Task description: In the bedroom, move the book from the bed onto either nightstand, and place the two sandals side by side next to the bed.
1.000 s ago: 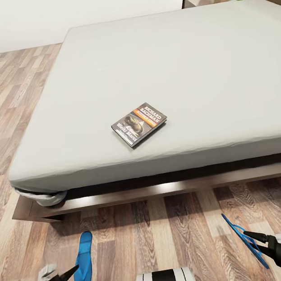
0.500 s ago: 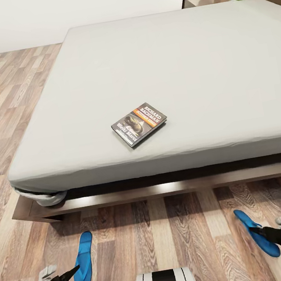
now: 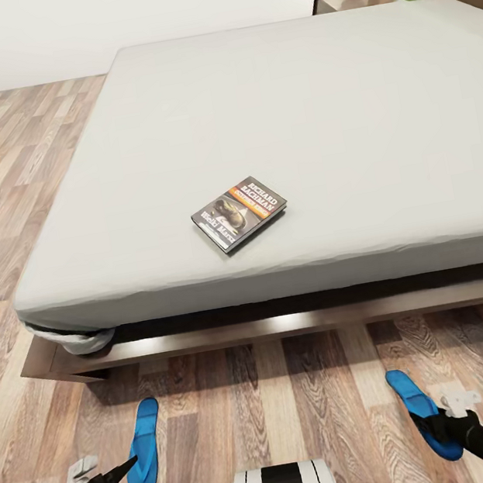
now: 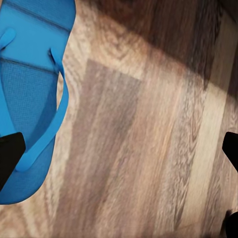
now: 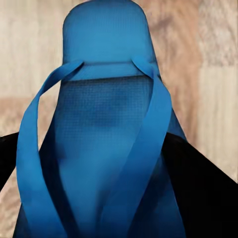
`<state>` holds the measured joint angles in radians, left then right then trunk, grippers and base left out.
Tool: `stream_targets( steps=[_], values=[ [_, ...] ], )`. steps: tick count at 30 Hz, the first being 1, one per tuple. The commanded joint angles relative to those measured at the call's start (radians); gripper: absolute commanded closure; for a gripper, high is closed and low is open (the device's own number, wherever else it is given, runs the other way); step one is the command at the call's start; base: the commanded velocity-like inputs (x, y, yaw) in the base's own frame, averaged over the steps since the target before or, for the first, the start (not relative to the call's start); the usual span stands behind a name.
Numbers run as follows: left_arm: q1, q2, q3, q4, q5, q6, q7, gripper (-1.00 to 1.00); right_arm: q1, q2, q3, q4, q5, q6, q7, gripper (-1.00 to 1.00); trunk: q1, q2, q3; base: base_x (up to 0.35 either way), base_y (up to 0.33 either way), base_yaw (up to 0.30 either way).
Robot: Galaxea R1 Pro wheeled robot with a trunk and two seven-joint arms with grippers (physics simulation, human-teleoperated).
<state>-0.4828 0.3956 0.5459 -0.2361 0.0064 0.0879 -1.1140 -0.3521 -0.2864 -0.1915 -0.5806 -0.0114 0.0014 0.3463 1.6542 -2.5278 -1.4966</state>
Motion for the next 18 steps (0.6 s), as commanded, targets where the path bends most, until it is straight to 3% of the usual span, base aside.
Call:
stream_targets(
  steps=[1, 8, 11, 14, 18],
  values=[
    [0.0, 0.0, 0.003, 0.0, 0.0, 0.009, -0.004, -1.0, -0.001, 0.001, -0.005, 0.017, -0.003, -0.014, 0.006, 1.0, 0.0, 0.0, 0.0, 0.0, 0.0, 0.0],
    [0.0, -0.001, 0.002, 0.001, 0.0, 0.009, -0.003, -1.0, 0.001, 0.012, -0.006, 0.049, -0.002, -0.119, 0.005, 1.0, 0.0, 0.0, 0.0, 0.0, 0.0, 0.0],
    [0.0, -0.001, 0.001, 0.001, 0.0, 0.009, -0.004, -1.0, 0.002, 0.016, -0.007, 0.065, -0.006, -0.246, 0.005, 1.0, 0.0, 0.0, 0.0, 0.0, 0.0, 0.0],
    [0.0, -0.002, 0.001, 0.001, 0.0, 0.009, -0.003, -1.0, 0.002, 0.016, -0.009, 0.109, -0.045, -0.358, 0.004, 1.0, 0.0, 0.0, 0.0, 0.0, 0.0, 0.0],
    [0.0, -0.002, 0.001, 0.001, 0.0, 0.009, -0.004, -1.0, 0.002, 0.016, -0.009, 0.124, -0.09, -0.391, 0.005, 1.0, 0.0, 0.0, 0.0, 0.0, 0.0, 0.0]
  ],
)
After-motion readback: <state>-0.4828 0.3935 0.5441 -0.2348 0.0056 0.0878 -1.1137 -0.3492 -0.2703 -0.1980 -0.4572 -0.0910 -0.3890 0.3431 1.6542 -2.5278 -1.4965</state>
